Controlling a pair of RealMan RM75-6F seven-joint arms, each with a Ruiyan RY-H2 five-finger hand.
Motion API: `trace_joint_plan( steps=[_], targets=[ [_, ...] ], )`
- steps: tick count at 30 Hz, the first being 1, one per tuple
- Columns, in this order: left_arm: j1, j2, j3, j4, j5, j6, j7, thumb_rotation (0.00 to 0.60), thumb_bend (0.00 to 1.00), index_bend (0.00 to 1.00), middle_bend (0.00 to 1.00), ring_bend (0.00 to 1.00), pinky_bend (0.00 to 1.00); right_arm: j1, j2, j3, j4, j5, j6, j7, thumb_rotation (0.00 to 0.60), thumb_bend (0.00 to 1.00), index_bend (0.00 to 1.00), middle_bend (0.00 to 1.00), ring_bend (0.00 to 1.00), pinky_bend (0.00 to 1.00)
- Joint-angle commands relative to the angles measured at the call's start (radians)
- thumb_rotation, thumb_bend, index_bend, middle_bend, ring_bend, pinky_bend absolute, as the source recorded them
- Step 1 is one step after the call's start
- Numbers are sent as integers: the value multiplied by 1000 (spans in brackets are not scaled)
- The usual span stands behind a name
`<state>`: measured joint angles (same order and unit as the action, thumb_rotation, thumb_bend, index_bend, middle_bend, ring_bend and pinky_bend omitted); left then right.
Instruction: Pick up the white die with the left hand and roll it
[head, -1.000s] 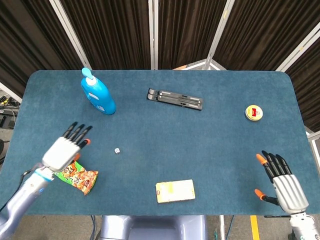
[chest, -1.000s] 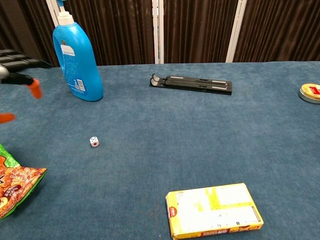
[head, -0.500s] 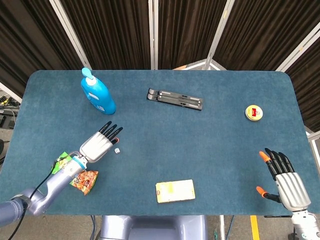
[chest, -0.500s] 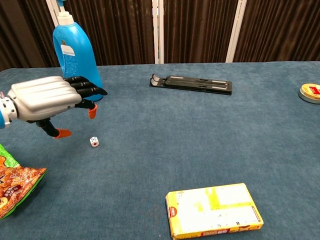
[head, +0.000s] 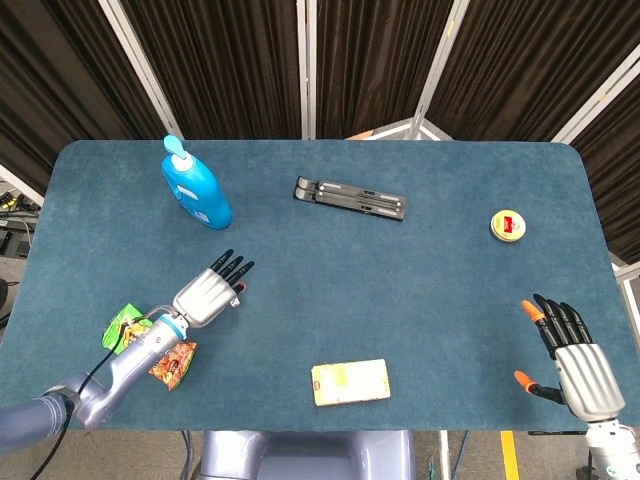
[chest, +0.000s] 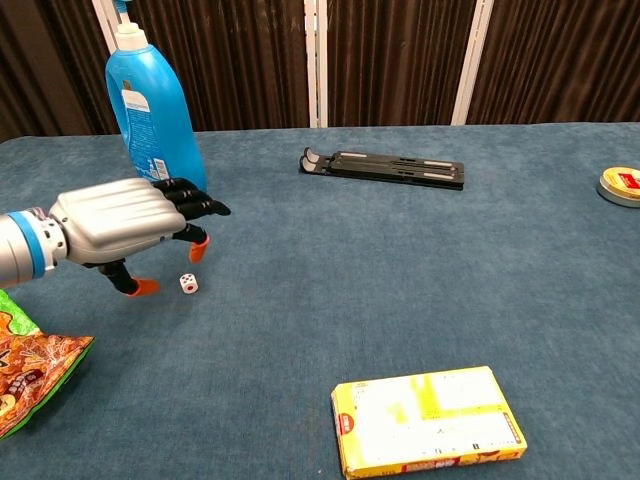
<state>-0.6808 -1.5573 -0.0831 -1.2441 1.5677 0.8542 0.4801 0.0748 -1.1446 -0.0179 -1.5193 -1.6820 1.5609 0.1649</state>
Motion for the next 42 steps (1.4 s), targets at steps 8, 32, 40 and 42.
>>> trace_joint_plan(
  steps=[8, 32, 40, 42],
  targets=[
    [-27, -41, 5, 30, -43, -20, 27, 600, 299, 356, 0, 0, 0, -2, 1, 2, 0, 0, 7, 7, 600, 80, 0, 0, 0, 0],
    [-56, -53, 19, 7, -83, 11, 16, 600, 411, 544, 0, 0, 0, -16, 1, 7, 4, 1, 32, 3, 600, 80, 0, 0, 0, 0],
    [-72, -5, -13, -93, -82, 58, 41, 600, 411, 550, 0, 0, 0, -17, 1, 6, 2, -4, 35, 3, 600, 80, 0, 0, 0, 0],
    [-81, 0, -27, -121, -90, 64, 55, 600, 410, 549, 0, 0, 0, -17, 1, 6, 2, -5, 35, 4, 600, 80, 0, 0, 0, 0]
  ],
)
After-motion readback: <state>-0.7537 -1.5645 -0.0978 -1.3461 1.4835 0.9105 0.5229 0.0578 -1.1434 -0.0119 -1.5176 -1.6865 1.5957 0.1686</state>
